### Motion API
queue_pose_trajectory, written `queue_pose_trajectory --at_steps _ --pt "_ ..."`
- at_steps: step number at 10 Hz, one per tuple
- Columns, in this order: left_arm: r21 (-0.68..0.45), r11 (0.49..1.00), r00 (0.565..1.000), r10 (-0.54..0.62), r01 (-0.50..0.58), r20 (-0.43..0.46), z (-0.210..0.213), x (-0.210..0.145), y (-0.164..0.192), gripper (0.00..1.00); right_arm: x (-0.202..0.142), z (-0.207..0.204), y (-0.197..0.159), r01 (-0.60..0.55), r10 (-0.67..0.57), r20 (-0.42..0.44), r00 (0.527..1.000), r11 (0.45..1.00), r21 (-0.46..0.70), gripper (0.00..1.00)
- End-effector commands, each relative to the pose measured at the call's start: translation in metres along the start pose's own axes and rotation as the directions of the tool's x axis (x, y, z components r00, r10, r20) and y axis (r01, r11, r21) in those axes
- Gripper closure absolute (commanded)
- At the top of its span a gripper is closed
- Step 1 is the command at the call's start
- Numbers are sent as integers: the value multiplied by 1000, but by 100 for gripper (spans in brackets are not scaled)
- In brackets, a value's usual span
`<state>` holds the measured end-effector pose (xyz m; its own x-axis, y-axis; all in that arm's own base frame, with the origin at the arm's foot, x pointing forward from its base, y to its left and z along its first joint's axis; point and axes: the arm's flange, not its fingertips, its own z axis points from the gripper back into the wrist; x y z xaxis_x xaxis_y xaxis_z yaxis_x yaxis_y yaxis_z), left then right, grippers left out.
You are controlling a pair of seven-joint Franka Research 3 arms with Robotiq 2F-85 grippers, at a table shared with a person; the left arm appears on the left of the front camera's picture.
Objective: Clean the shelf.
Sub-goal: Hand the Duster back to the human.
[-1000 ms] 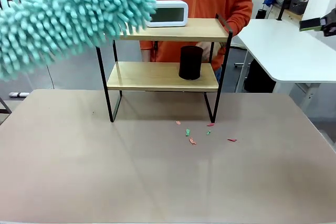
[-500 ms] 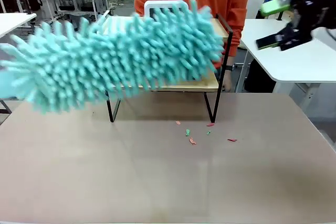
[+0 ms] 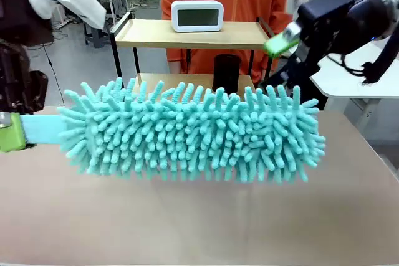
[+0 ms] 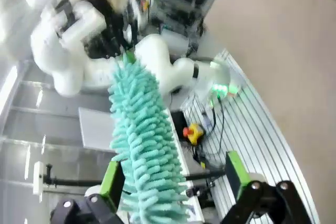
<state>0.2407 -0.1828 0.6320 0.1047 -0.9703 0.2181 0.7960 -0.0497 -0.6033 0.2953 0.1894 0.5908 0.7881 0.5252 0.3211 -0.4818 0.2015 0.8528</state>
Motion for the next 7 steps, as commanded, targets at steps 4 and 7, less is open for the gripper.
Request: queue_pose_trajectory --at_steps 4,7 --pt "-37 999 1000 22 -22 -9 8 -3 14 88 -17 -41 20 -151 139 -187 972 987 -48 0" --pt "-45 999 999 29 -27 30 7 -4 18 88 -23 -35 25 -183 166 -173 971 979 -86 0"
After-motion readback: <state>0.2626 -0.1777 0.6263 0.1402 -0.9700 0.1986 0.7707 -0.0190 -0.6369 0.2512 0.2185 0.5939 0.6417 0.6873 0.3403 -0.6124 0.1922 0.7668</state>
